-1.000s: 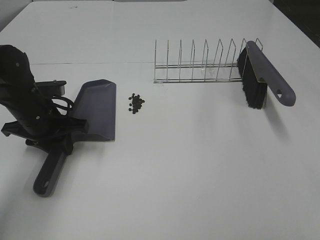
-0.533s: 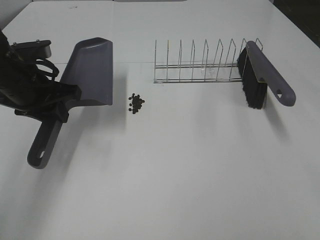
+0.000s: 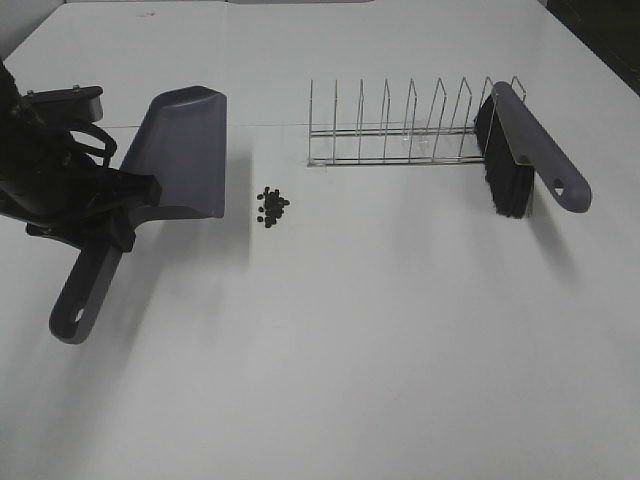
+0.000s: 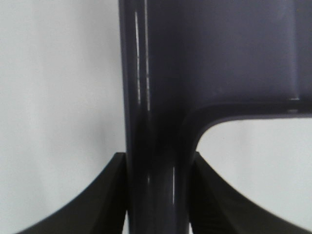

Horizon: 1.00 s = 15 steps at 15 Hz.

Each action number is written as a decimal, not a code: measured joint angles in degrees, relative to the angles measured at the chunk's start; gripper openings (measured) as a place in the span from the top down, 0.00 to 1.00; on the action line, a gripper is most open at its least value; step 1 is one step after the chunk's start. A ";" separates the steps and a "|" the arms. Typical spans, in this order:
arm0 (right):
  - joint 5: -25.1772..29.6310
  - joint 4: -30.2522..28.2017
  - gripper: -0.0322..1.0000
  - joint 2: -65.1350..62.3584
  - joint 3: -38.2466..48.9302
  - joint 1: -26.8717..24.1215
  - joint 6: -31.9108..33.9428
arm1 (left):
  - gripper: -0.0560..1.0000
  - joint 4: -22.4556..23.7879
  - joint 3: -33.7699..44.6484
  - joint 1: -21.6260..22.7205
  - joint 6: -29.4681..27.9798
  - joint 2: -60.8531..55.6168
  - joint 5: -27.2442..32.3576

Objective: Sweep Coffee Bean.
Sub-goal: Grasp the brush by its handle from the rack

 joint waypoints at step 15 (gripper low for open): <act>-23.26 0.40 0.25 64.00 -24.01 0.00 0.29 | 0.65 0.23 0.00 0.00 0.06 0.00 1.43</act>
